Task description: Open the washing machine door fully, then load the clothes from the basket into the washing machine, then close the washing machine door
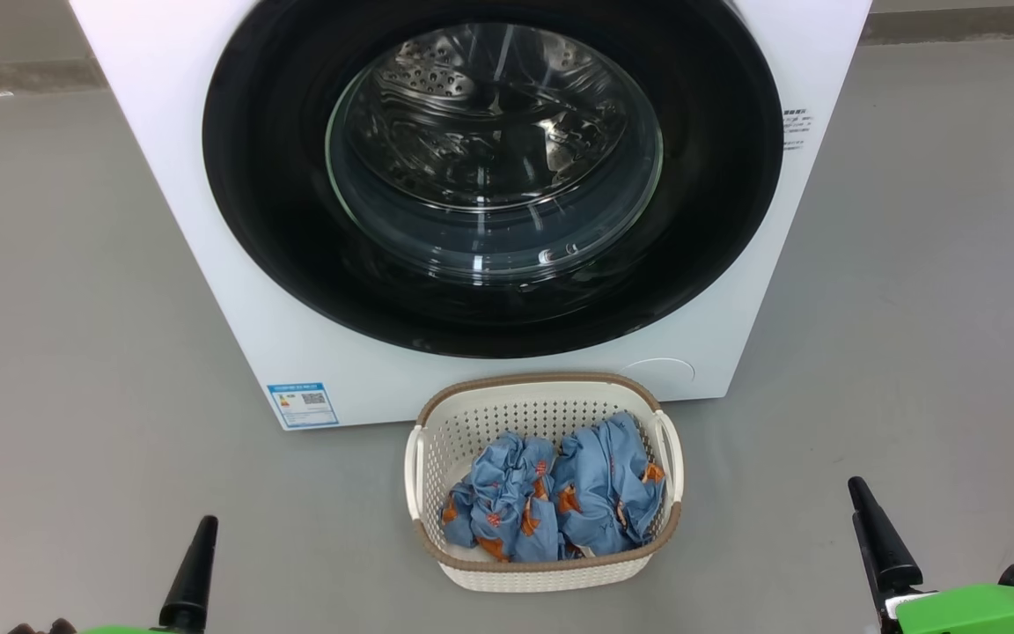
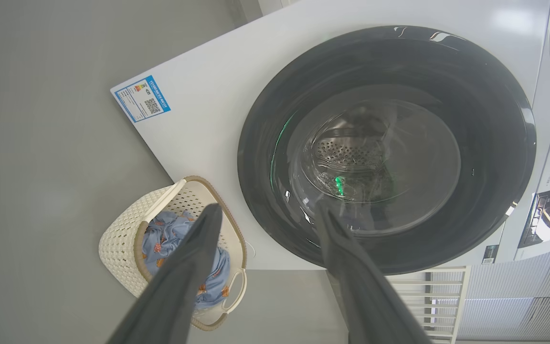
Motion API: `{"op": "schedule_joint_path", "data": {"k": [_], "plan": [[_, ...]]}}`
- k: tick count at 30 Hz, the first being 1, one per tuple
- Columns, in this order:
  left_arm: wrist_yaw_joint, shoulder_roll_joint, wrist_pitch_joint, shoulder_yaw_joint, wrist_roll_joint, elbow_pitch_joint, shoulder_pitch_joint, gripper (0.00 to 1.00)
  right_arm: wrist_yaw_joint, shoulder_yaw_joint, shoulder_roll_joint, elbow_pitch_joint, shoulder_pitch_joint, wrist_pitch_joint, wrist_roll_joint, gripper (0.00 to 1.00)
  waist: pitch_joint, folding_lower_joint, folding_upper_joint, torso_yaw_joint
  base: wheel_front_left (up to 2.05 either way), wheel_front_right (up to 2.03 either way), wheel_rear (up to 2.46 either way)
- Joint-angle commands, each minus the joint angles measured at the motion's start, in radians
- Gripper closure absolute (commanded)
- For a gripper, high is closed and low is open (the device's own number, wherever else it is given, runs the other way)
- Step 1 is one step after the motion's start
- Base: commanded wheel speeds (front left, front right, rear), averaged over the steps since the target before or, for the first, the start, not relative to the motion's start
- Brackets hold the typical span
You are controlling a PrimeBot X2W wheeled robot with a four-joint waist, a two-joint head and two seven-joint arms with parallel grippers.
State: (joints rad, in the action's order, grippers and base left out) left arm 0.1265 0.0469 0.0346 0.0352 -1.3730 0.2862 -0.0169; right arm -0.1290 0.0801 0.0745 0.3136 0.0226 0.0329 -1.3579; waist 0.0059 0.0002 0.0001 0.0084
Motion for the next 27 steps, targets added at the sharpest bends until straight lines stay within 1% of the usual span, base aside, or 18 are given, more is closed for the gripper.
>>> {"op": "schedule_joint_path", "data": {"k": [1, 3, 9, 11, 27], "plan": [[0.002, 0.022, -0.011, 0.005, 0.031, -0.033, -0.029, 0.0, -0.001, -0.009, 0.021, -0.029, 0.039, -0.01, 0.029, 0.0, 0.001, -0.0001, -0.0001, 0.0, 0.0, 0.0, 0.0], [0.002, 0.025, -0.019, 0.003, 0.076, -0.035, -0.029, 0.0, -0.001, -0.014, 0.029, -0.027, 0.04, -0.019, 0.069, 0.0, 0.002, -0.0001, -0.0001, 0.001, 0.0, 0.0, 0.0], [0.002, 0.033, -0.037, -0.004, 0.163, -0.037, -0.03, 0.0, -0.001, -0.022, 0.041, -0.025, 0.041, -0.036, 0.141, 0.0, 0.006, -0.0001, -0.0001, 0.002, 0.0, 0.0, 0.0], [0.002, 0.034, -0.04, -0.005, 0.177, -0.037, -0.03, 0.0, -0.001, -0.024, 0.043, -0.024, 0.041, -0.039, 0.153, 0.0, 0.006, -0.0001, -0.0001, 0.002, 0.0, 0.0, 0.0], [0.002, 0.054, -0.087, -0.022, 0.392, -0.042, -0.029, 0.0, -0.001, -0.084, 0.091, 0.005, 0.046, -0.086, 0.349, 0.0, 0.001, -0.0001, -0.0001, 0.005, 0.0, 0.0, 0.0]]}}
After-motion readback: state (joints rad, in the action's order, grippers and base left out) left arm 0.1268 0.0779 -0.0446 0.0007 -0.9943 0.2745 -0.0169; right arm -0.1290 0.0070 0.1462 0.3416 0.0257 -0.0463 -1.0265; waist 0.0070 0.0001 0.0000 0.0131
